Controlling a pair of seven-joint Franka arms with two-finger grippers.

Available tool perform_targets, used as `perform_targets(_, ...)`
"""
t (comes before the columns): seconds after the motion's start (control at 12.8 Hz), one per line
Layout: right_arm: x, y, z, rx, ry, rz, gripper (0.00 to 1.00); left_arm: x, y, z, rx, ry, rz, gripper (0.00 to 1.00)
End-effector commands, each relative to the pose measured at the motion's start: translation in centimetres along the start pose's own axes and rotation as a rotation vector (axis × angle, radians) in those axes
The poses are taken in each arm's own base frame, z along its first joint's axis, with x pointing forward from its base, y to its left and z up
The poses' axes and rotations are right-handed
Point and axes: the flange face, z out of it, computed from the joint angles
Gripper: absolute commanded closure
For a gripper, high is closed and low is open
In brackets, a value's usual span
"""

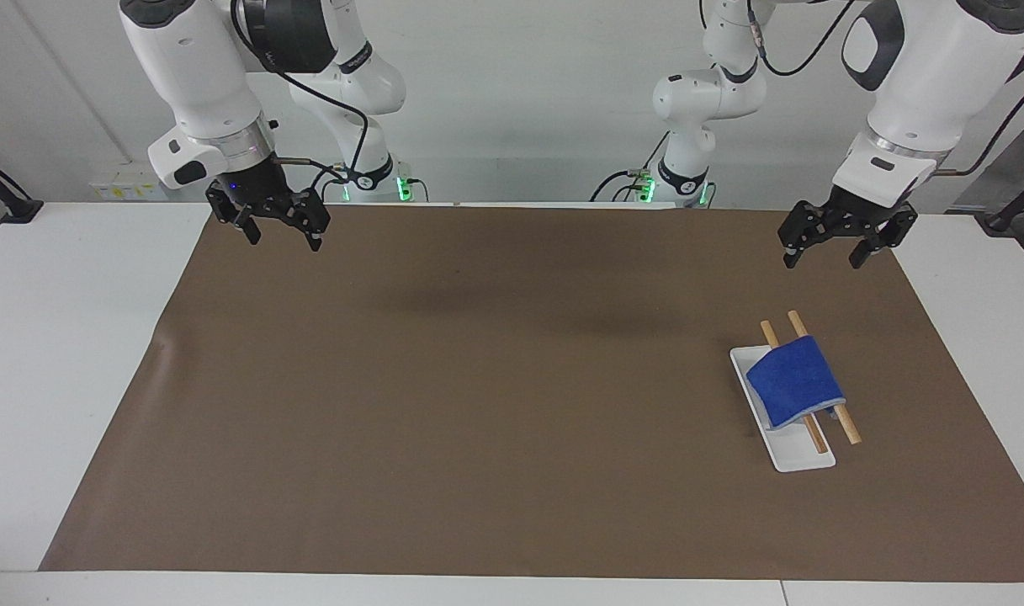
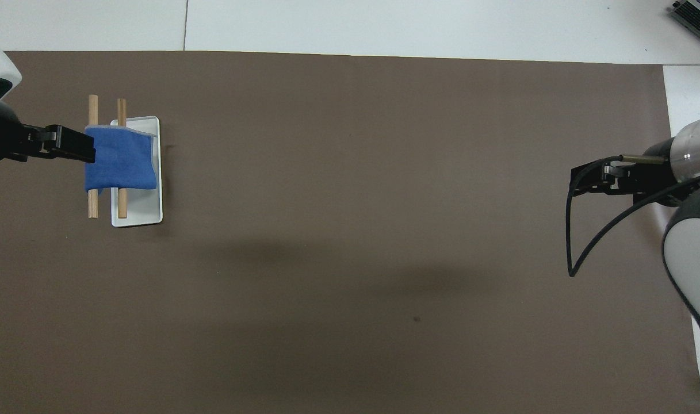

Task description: Right arm passes towel to left arm to hang

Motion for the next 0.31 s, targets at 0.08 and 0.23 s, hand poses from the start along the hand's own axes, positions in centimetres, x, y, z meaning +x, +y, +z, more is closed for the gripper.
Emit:
perform_targets(0.08, 0.16, 0.38, -0.20, -0.002, -0.011, -0.015, 0.00, -0.37, -0.34, 0.04, -0.011, 0.010, -0.014, 0.00)
perform_targets(0.23, 0.16, 0.38, -0.20, -0.002, -0.011, -0.015, 0.00, -0.37, -0.34, 0.04, -0.011, 0.010, -0.011, 0.00)
